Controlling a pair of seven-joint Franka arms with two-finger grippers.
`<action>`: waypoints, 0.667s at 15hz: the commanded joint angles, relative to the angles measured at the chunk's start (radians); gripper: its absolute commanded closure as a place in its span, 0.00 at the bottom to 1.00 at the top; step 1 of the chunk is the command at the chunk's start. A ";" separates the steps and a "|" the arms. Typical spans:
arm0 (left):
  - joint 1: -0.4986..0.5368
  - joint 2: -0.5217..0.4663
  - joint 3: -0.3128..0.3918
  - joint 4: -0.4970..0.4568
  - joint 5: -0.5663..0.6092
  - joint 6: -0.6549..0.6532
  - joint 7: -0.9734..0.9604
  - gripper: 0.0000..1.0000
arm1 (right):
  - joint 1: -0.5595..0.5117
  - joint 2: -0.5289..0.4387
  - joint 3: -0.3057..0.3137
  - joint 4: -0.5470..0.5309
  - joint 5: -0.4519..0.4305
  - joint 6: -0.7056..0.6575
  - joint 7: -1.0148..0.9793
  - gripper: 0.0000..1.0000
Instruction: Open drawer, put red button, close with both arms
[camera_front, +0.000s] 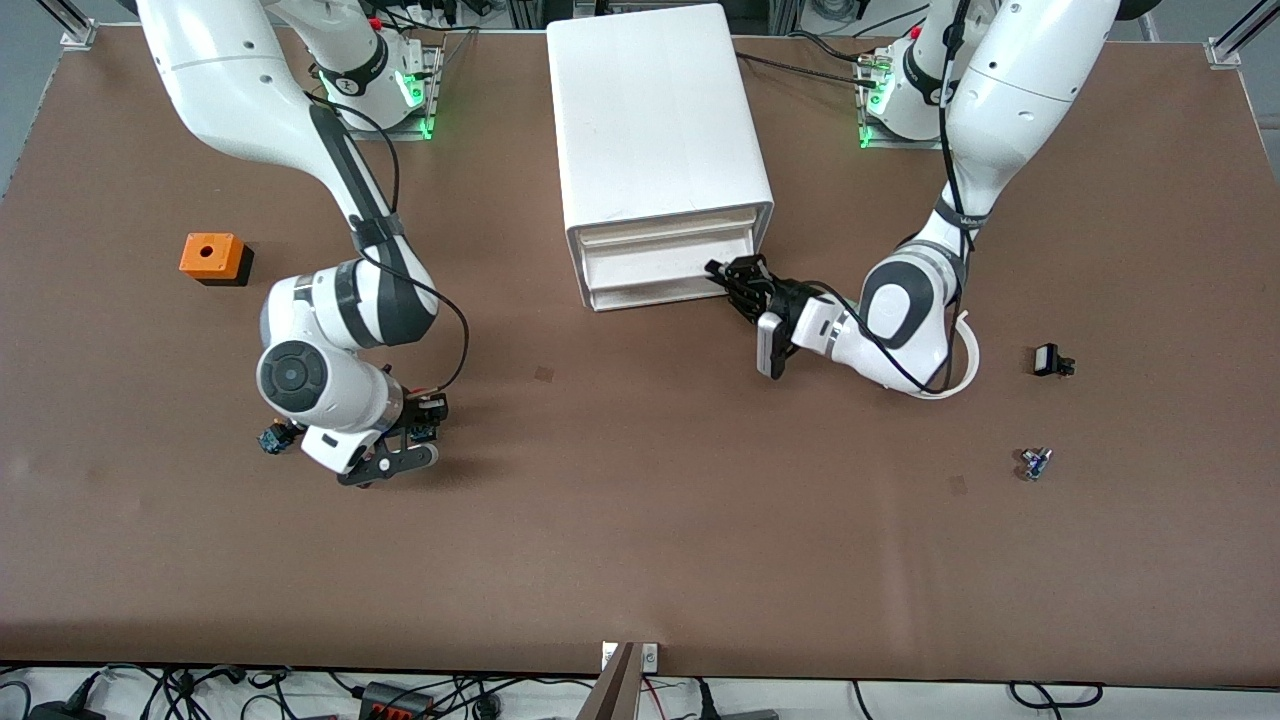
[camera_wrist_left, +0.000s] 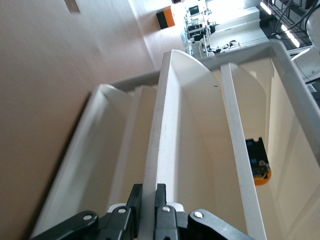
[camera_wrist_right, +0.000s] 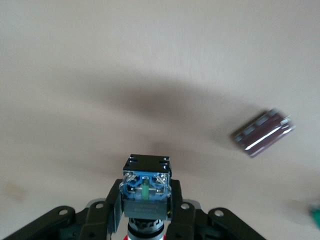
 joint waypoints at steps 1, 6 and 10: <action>-0.004 0.124 0.045 0.193 0.053 0.033 -0.041 0.98 | 0.007 -0.029 -0.001 0.092 0.016 -0.090 0.003 1.00; -0.001 0.157 0.068 0.268 0.089 0.031 -0.054 0.01 | 0.064 -0.087 0.025 0.095 0.028 -0.108 0.016 1.00; 0.027 0.097 0.081 0.288 0.115 -0.028 -0.157 0.00 | 0.156 -0.101 0.036 0.100 0.032 -0.099 0.104 1.00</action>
